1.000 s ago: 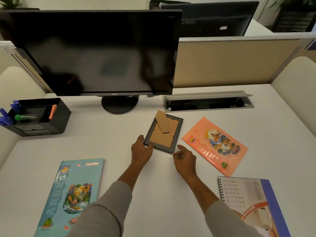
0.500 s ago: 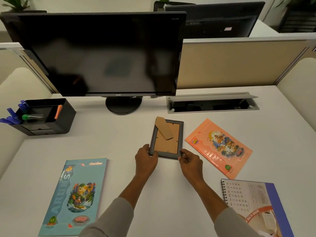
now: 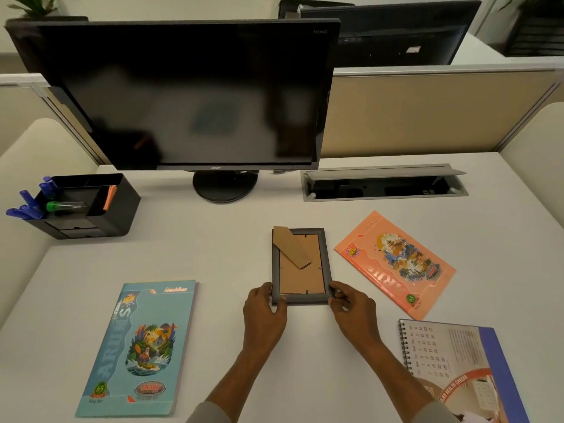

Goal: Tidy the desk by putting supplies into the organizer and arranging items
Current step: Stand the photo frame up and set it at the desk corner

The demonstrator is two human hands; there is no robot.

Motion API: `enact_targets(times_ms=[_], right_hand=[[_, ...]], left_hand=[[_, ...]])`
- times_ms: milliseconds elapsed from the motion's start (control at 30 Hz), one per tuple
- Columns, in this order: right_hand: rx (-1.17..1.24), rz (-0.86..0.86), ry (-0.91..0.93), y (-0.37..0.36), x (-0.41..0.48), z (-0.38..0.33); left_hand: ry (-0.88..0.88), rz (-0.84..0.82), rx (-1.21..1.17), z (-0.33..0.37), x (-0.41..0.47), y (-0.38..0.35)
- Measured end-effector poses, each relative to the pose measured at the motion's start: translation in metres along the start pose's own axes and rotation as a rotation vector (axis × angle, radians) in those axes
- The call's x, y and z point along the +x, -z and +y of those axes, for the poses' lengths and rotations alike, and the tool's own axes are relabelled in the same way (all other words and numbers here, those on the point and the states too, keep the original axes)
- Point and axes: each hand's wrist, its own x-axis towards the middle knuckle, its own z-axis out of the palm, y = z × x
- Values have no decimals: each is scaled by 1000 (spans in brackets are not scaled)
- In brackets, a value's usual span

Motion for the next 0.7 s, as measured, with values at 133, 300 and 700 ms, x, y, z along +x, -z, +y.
enact_targets(times_ms=[133,300,700], right_hand=[[69,43,7,1,11,-10],[45,22,61,-10,41,-35],[-265,-171,5,-46,98,-52]], left_hand=[[-8,47,-9,5,16,1],[-12,93,-101,29,49,1],[272,-15,-236,48,103,-12]])
